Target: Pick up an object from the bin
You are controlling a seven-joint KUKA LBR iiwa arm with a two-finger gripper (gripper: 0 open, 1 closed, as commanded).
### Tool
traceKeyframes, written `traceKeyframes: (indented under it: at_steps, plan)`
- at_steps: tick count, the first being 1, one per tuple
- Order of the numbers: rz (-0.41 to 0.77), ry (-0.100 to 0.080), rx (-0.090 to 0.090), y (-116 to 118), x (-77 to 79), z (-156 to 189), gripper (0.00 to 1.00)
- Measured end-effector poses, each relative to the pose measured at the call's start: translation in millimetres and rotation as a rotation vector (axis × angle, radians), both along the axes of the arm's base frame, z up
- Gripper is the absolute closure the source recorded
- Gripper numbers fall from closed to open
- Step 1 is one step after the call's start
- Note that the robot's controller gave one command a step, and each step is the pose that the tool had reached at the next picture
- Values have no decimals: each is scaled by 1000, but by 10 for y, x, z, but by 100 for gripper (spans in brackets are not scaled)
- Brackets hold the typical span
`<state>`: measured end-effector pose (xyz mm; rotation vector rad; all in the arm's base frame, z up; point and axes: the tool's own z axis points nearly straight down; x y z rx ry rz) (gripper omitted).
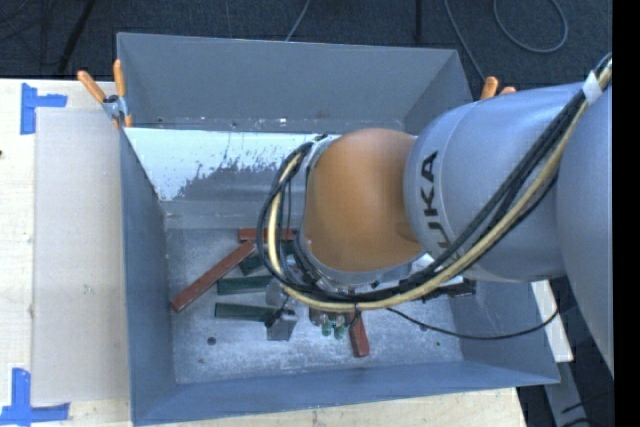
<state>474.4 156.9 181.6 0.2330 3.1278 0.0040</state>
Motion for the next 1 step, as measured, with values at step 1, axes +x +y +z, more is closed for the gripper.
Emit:
traceKeyframes:
  at_steps: [1]
  plan:
    - [-32,-3,0,-205,98,809,100]
